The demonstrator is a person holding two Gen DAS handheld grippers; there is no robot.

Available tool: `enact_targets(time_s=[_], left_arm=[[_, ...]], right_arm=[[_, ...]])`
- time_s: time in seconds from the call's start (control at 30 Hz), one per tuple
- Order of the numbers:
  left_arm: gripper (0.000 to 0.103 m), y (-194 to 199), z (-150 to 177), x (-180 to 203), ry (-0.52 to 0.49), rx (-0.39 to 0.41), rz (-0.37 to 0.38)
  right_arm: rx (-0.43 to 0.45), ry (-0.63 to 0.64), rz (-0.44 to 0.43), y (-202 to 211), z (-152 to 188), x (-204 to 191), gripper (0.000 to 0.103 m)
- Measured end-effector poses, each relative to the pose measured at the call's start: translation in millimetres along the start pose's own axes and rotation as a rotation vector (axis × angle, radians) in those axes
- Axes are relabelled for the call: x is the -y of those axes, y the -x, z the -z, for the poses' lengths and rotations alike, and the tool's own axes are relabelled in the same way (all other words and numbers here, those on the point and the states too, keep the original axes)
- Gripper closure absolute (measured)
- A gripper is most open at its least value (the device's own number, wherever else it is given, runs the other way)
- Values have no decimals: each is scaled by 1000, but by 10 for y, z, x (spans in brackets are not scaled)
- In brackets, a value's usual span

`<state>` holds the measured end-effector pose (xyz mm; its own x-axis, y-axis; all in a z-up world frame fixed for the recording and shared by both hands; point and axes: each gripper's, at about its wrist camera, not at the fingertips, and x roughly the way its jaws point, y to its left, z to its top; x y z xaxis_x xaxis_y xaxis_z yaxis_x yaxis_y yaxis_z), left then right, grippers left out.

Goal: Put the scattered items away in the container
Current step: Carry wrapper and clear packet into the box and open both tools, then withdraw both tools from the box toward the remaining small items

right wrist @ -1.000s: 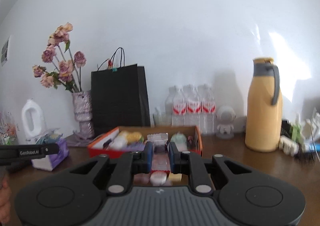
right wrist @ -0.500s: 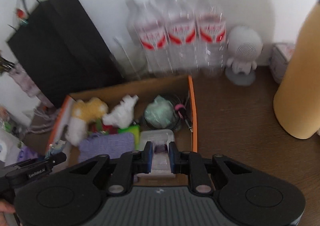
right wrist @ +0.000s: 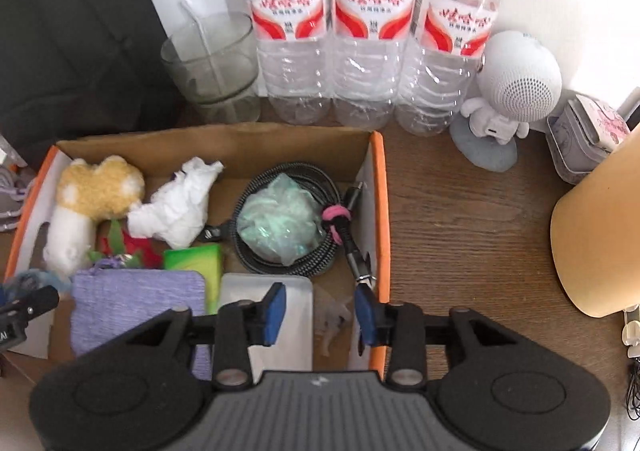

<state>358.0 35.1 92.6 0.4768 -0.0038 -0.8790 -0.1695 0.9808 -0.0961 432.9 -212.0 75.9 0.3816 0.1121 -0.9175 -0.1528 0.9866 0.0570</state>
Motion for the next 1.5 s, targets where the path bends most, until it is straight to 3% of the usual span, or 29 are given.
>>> enact_targets(time_s=[0.07,0.2,0.57,0.7,0.83,0.9,0.97,1.03,1.13,1.33,1.43,1.5], left_arm=[[29,43,-35,-18,20,-28,12],[11,189,-17,14,15,-26,21],[5,624,72,73,3,13,24],[1,789,250,187,-102,116,-39],[1,980,520,203,-158,316,-44],[0,1098,698,176,-160,485,-16],[0,1182,906,171,-167,658,-5],[0,1208,1063,179,-171,759,-10],[0,1195,1163,190,-182,776,18],[0,1235,1279,173,-196,764,13],[0,1344,1537,97,-194,763,3],[0,1439,1874,85,-223,769,-5]], right_arm=[[9,-4,-7,84,5,-13,58],[0,-18,-51,224,51,-38,34],[35,-2,-57,612,262,-145,27],[86,10,-53,742,439,-193,26],[203,45,-101,926,747,-300,23],[341,48,-98,1046,951,-345,23],[538,66,-84,1152,1210,-394,20],[713,105,-65,1187,1459,-445,15],[805,143,-35,1162,1624,-510,15],[810,152,-35,1226,1718,-604,15],[820,143,-44,1330,1944,-627,15],[814,116,-46,1403,2222,-589,15]])
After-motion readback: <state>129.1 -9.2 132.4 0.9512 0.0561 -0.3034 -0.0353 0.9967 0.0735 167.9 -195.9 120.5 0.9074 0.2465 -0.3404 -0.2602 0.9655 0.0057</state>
